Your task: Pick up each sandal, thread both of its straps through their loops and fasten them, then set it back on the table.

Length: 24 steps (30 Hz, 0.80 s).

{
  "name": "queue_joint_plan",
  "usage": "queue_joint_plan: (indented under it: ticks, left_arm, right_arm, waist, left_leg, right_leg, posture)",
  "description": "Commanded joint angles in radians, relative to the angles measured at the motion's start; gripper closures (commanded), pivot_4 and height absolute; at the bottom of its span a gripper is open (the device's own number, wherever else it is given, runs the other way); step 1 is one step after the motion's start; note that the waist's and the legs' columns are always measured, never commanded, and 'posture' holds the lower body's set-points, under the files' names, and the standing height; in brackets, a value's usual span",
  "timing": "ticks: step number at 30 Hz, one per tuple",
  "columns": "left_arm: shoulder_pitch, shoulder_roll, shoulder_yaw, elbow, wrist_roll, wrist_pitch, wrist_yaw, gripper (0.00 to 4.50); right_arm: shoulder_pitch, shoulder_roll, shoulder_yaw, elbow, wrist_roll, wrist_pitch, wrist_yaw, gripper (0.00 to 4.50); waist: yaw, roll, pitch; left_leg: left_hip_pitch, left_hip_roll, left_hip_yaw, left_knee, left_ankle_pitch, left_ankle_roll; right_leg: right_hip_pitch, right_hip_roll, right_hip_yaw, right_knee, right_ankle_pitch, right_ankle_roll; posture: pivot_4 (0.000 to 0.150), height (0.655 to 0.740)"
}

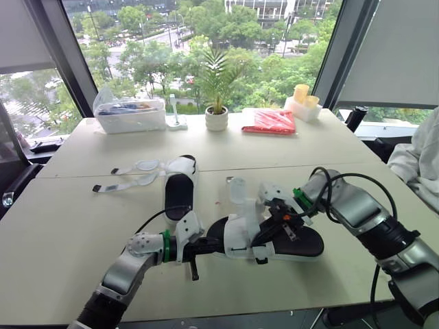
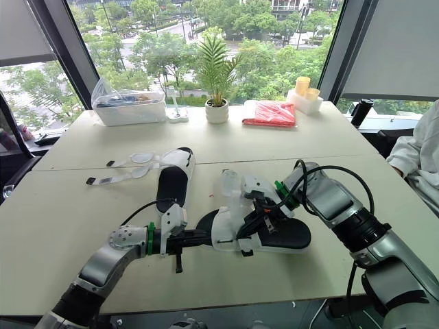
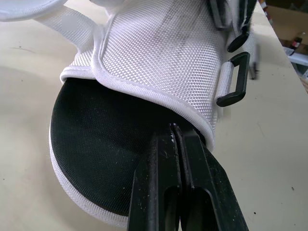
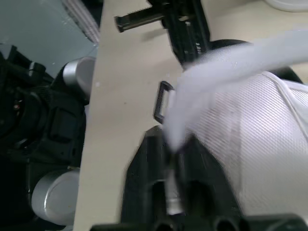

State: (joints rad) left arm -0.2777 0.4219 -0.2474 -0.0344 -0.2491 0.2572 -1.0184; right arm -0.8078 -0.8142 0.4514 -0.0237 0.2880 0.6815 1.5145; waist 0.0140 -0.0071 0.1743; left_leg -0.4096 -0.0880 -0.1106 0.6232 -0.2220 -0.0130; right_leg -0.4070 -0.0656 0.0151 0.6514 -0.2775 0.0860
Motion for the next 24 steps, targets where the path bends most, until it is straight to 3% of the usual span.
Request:
queue_joint_plan:
  ticks: [1, 4, 5, 10, 17, 24]
  left_arm:
    - [0.021, -0.001, -0.027, -0.005, 0.008, 0.014, 0.001, 4.5]
    - [0.024, -0.004, -0.028, -0.007, 0.007, 0.015, 0.005, 4.5]
    - [0.024, -0.004, -0.028, -0.008, 0.006, 0.015, 0.006, 4.5]
    - [0.025, -0.006, -0.027, -0.004, 0.004, 0.015, 0.008, 4.5]
    - [0.008, -0.008, -0.029, 0.018, 0.006, 0.01, -0.001, 4.5]
    - [-0.012, -0.013, -0.029, 0.041, 0.006, 0.005, -0.01, 4.5]
  right_arm:
    - [0.006, -0.051, -0.096, -0.078, 0.039, 0.058, -0.022, 1.93]
    - [0.033, -0.112, -0.186, -0.152, 0.095, 0.142, -0.048, 0.35]
    - [0.048, -0.129, -0.211, -0.174, 0.11, 0.163, -0.058, 0.03]
    - [0.189, -0.208, -0.356, -0.322, 0.238, 0.335, -0.126, 0.03]
    - [0.454, -0.19, -0.509, -0.482, 0.393, 0.508, -0.28, 0.03]
    - [0.601, -0.106, -0.507, -0.513, 0.439, 0.518, -0.43, 0.03]
  waist:
    - [0.0, 0.0, 0.0]
    - [0.001, 0.0, 0.0]
    - [0.001, 0.0, 0.0]
    - [0.001, 0.0, 0.0]
    - [0.004, 0.0, 0.0]
    - [0.001, 0.0, 0.0]
  left_leg:
    - [0.0, 0.0, 0.0, 0.0, 0.0, 0.0]
    - [0.0, 0.0, 0.0, 0.0, 0.0, 0.0]
    - [0.0, 0.0, 0.0, 0.0, 0.0, 0.0]
    - [-0.001, 0.0, 0.0, 0.0, -0.001, 0.001]
    - [-0.001, 0.0, 0.0, 0.001, -0.001, 0.001]
    - [-0.001, 0.0, 0.0, 0.003, -0.001, 0.002]
  right_leg:
    - [0.0, 0.0, 0.0, 0.0, 0.0, 0.0]
    - [0.0, 0.0, 0.0, 0.0, 0.0, 0.0]
    - [0.0, 0.0, 0.0, 0.0, 0.0, 0.0]
    - [0.001, 0.0, 0.0, -0.002, 0.0, 0.0]
    - [0.001, -0.001, 0.0, -0.002, 0.0, 0.0]
    - [0.003, -0.001, 0.0, -0.003, 0.0, 0.0]
  posture:
    - [0.15, 0.74]
    - [0.15, 0.74]
    - [0.15, 0.74]
    - [0.15, 0.74]
    - [0.15, 0.74]
    - [0.15, 0.74]
